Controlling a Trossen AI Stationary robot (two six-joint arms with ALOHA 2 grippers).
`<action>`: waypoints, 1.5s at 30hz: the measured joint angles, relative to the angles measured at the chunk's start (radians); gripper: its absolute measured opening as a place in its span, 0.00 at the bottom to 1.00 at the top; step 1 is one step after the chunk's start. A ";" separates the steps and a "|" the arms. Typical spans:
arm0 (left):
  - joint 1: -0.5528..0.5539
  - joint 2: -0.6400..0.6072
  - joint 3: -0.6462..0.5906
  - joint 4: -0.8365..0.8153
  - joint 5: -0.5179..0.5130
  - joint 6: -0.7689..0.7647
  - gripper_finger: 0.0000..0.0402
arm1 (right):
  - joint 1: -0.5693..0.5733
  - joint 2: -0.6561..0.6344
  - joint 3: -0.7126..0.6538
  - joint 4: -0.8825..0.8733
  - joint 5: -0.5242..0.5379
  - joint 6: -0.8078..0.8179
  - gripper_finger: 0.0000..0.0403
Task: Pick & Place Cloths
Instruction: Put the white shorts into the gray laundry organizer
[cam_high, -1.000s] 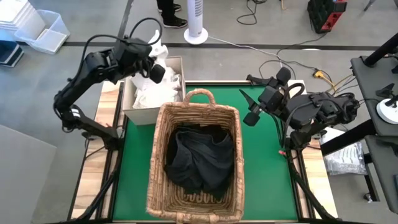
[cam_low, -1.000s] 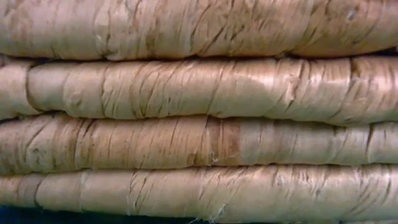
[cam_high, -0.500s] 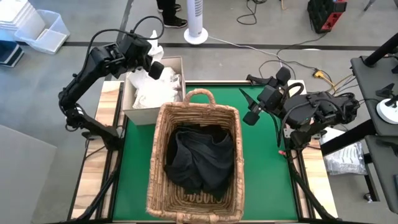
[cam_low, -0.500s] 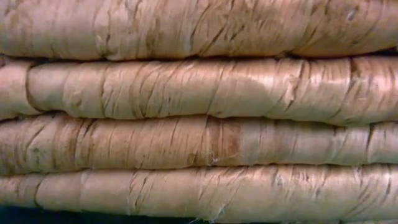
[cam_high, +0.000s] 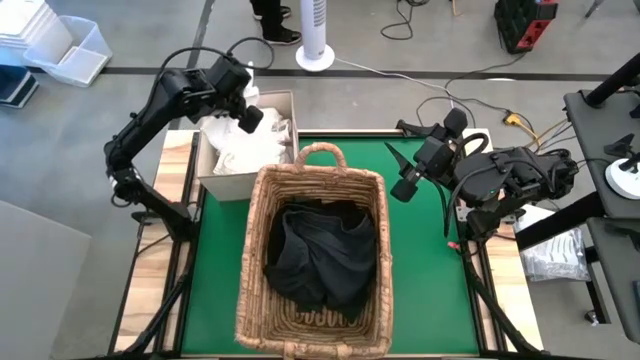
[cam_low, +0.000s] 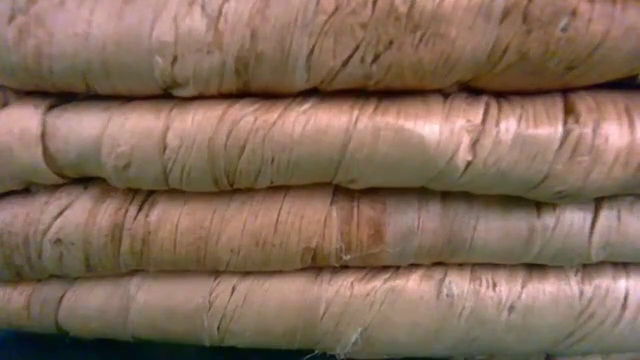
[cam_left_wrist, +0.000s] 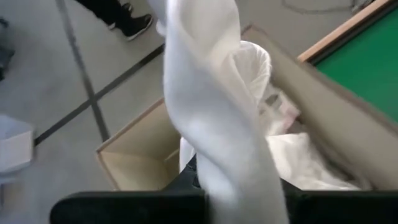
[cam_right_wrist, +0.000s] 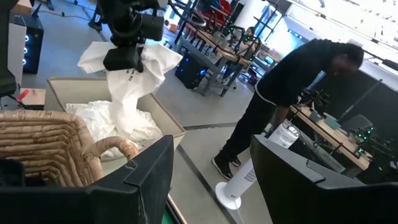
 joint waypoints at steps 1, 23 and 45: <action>0.004 0.005 0.000 -0.009 -0.010 0.000 0.00 | 0.000 0.000 0.000 0.000 0.000 0.000 0.51; 0.040 0.073 -0.002 -0.023 -0.141 -0.050 0.26 | -0.008 0.000 0.000 0.000 0.000 0.014 0.51; 0.067 0.073 -0.002 -0.078 -0.022 0.029 0.34 | -0.028 0.000 0.000 -0.017 -0.001 0.011 0.51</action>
